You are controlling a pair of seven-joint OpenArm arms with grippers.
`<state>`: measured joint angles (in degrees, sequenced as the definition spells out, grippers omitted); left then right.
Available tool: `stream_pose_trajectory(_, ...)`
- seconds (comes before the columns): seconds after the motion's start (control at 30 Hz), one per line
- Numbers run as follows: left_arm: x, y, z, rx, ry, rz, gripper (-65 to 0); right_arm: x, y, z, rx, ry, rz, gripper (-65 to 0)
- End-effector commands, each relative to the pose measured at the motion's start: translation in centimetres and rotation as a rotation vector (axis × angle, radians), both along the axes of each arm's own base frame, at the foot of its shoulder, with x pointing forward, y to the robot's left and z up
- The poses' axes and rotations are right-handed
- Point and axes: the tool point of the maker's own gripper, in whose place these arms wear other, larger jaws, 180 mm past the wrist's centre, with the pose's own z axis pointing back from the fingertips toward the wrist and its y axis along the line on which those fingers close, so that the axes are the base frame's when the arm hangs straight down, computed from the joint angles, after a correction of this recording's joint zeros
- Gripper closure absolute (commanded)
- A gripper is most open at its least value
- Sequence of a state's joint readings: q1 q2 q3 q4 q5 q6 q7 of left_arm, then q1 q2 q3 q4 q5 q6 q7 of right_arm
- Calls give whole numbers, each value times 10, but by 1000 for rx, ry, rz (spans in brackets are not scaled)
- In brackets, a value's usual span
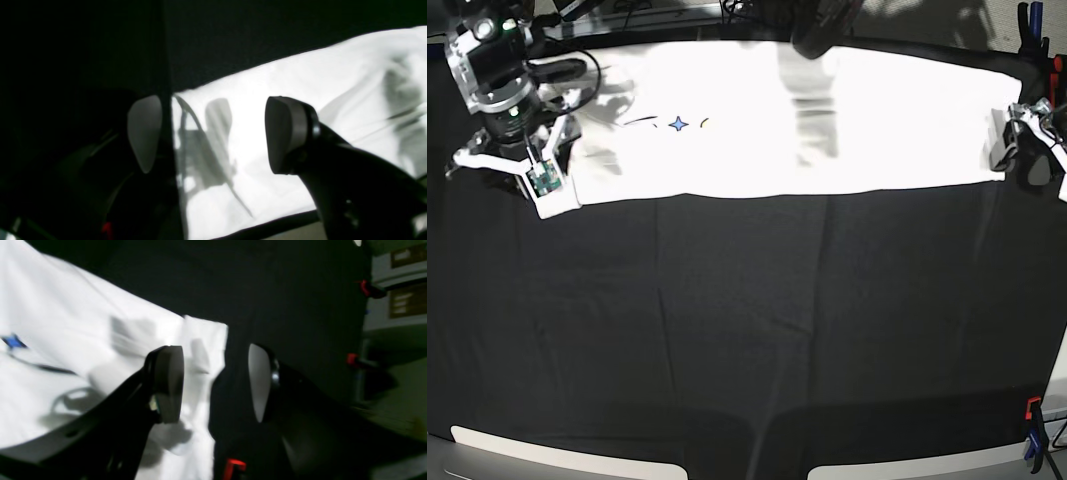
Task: Layout the t-shirt on the table in an organized manner, then fold the t-shirt properly
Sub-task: 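Grasp the shirt ends with both grippers at opposite sides of the strip, then hold the shirt strip with both grippers, stretching it flat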
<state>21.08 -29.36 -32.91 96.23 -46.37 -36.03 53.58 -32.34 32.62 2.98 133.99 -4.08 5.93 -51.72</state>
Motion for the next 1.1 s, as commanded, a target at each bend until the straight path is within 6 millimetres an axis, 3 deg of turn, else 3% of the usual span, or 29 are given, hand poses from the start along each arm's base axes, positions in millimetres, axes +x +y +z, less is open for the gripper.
stream_pose_trajectory(0.0,6,5,8,-19,-29,10,-446,5,7,9,32,-47,10,-305)
stream_pose_trajectory(0.23,3,12,-21,-272,59,108,-446,-3,59,-4,353,-30,-25,-303)
stream_pose_trajectory(0.37,3,33,-29,-273,91,117,-446,-9,82,-8,448,4,15,-303)
stream_pose_trajectory(0.47,-11,51,-37,-277,179,128,-446,-10,85,-9,451,10,23,-303)
stream_pose_trajectory(0.57,-16,59,-30,-373,198,151,-446,-10,84,-9,448,14,21,-303)
stream_pose_trajectory(0.8,-19,44,-22,-547,185,150,-446,-10,83,-10,440,16,18,-303)
stream_pose_trajectory(0.97,-18,41,-27,-551,172,170,-446,-11,83,-10,440,19,17,-303)
stream_pose_trajectory(1.07,-17,54,-40,-448,165,217,-446,-11,83,-10,439,20,17,-303)
